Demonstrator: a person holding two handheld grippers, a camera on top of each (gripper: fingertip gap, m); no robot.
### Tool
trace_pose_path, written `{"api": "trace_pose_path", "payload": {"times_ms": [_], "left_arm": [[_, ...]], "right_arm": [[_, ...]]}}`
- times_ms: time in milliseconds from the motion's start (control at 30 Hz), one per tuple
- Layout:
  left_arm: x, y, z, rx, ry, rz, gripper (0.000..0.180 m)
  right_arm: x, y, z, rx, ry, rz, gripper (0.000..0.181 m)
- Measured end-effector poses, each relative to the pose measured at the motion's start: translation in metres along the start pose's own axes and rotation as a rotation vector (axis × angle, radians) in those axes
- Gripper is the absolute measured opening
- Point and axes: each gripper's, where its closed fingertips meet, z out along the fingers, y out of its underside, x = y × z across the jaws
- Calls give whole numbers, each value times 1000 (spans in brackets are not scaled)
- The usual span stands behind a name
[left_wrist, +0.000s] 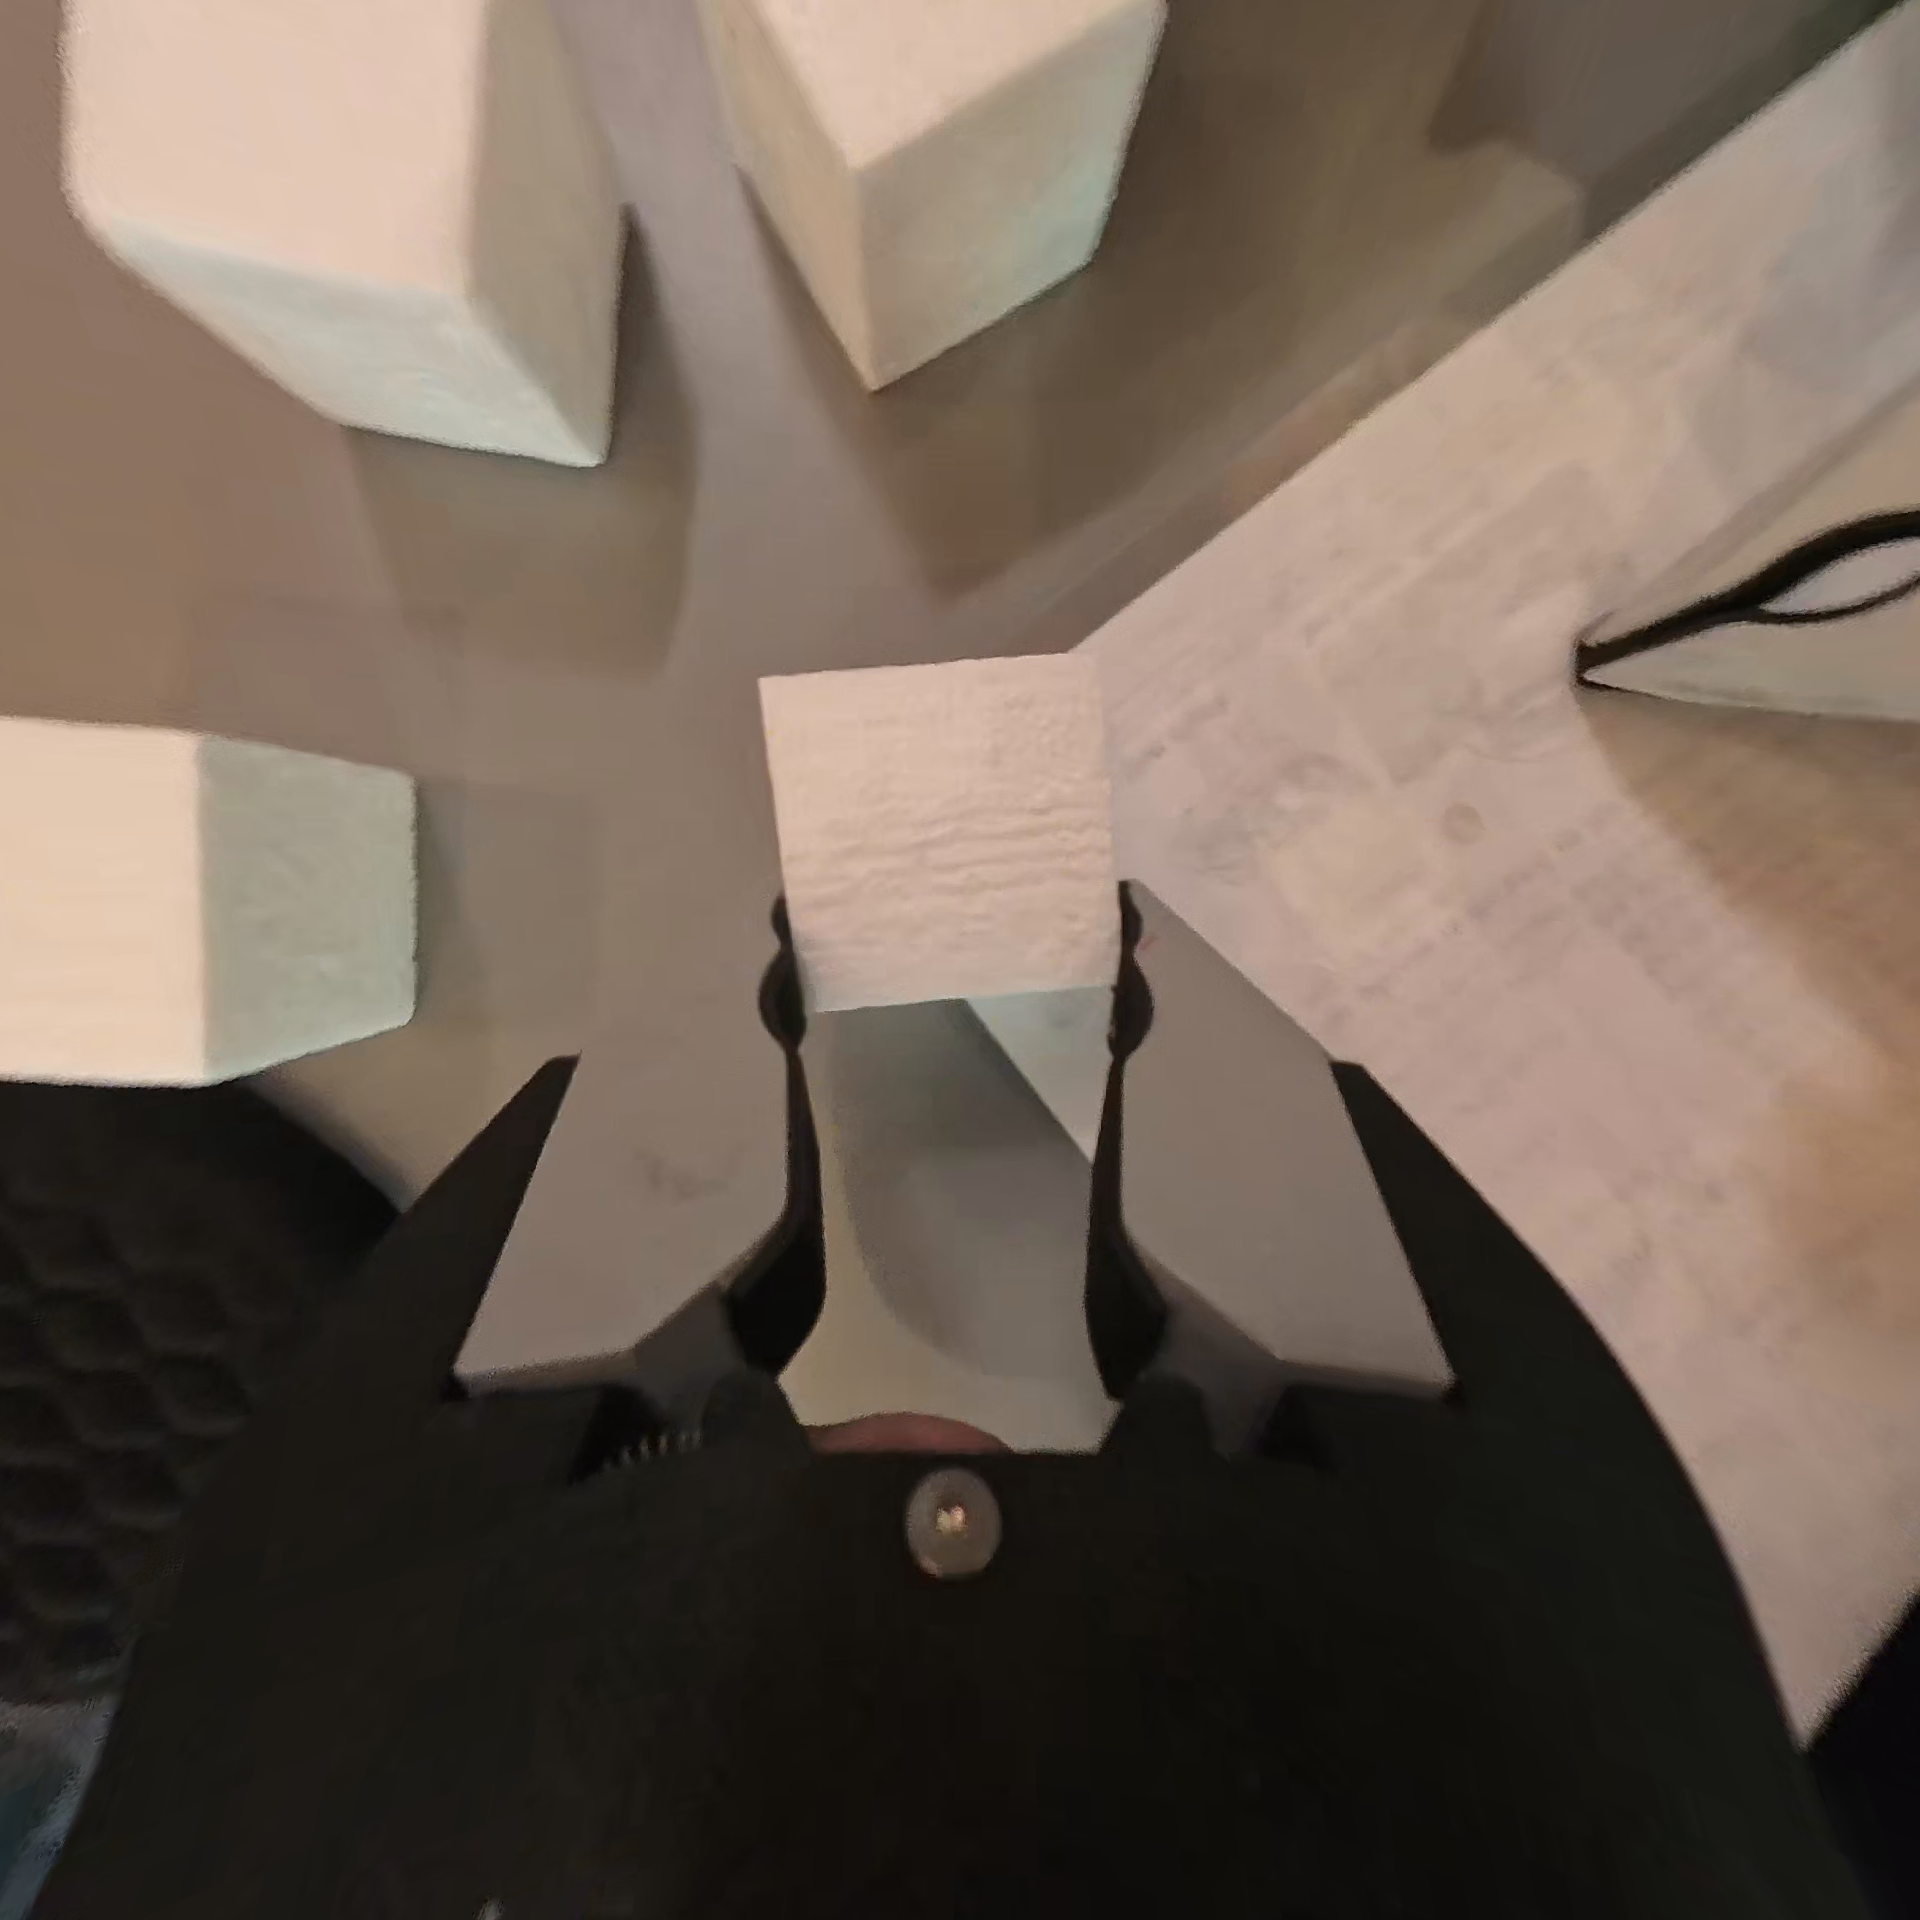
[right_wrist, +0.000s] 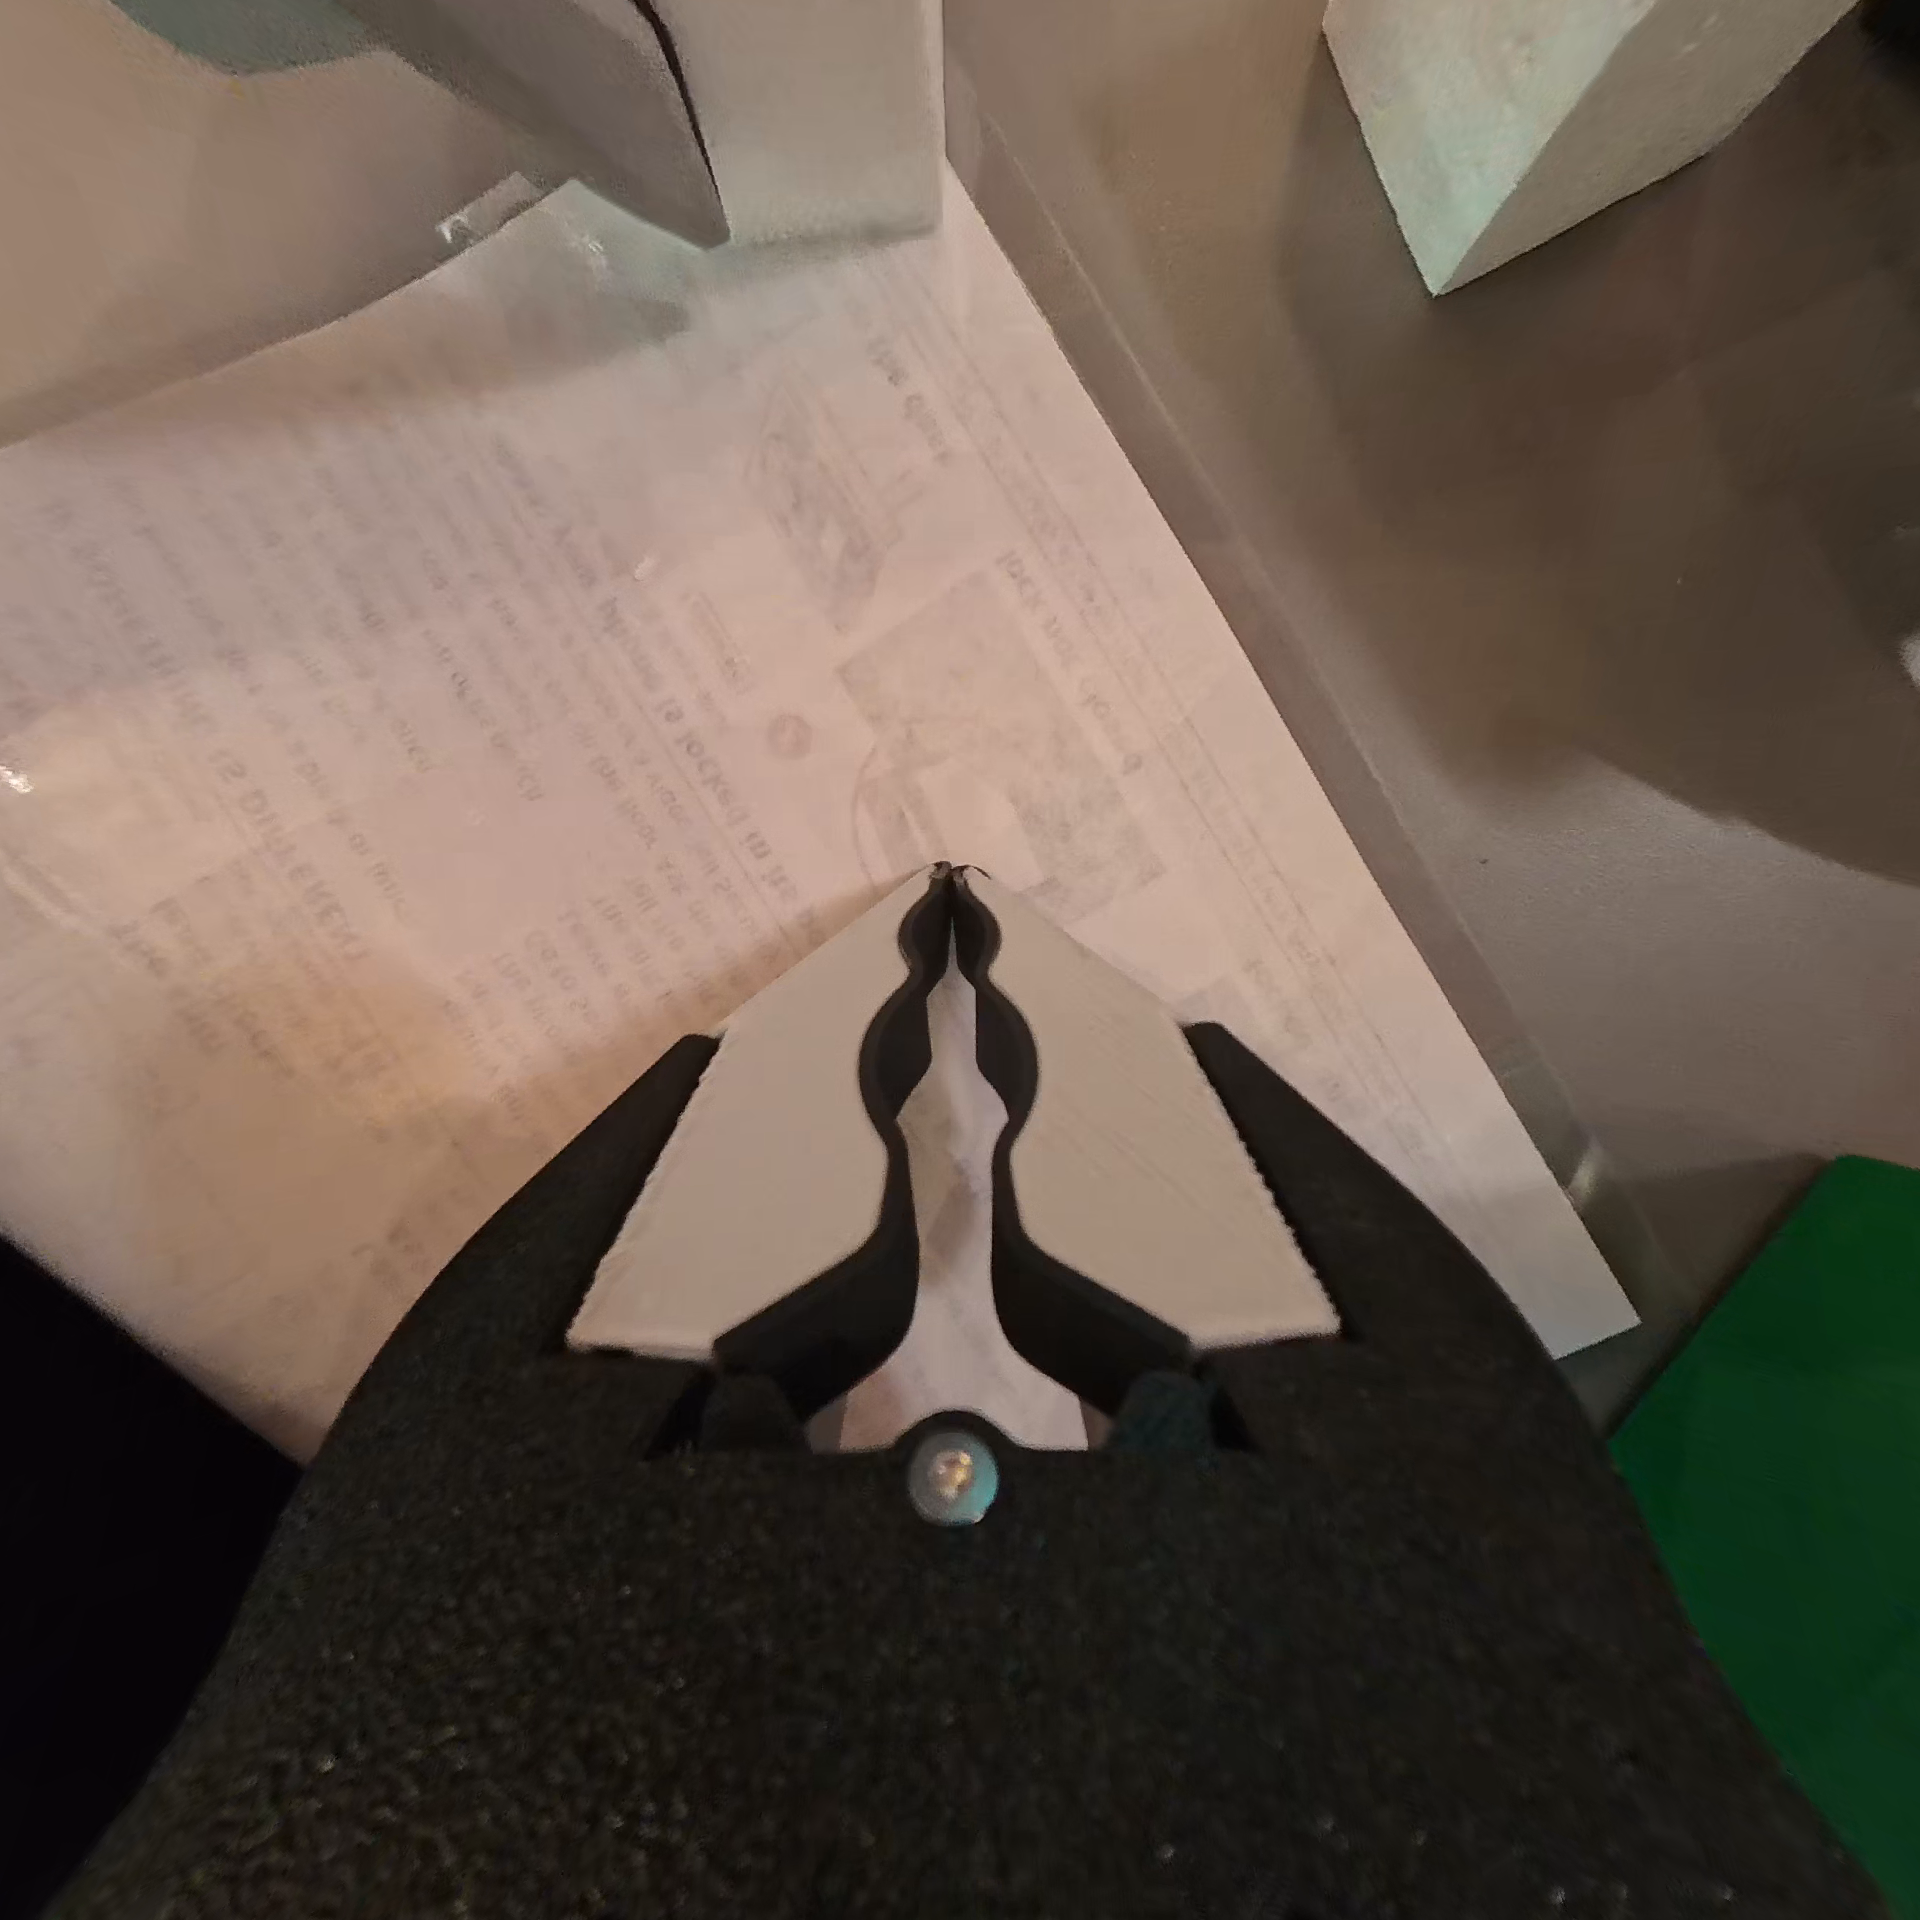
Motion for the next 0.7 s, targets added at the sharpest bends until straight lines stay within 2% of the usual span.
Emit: {"api": "trace_pose_path", "payload": {"times_ms": [167, 267, 467, 567, 700], "left_arm": [[49, 3, -8, 10, 250, 223, 57], [64, 15, -8, -16, 299, 336, 57], [62, 25, -7, -16, 283, 292, 77], [63, 30, -12, 13, 322, 222, 71], [56, 37, -6, 38, 233, 280, 52]], "right_arm": [[0, 0, 0, 8, -12, 2, 0], [0, 0, 0, 11, -11, -2, 0], [-1, 0, 0, 5, -16, -6, 0], [-1, 0, 0, 8, -23, 2, 0], [-2, 0, 0, 6, -52, 18, 0]]}}
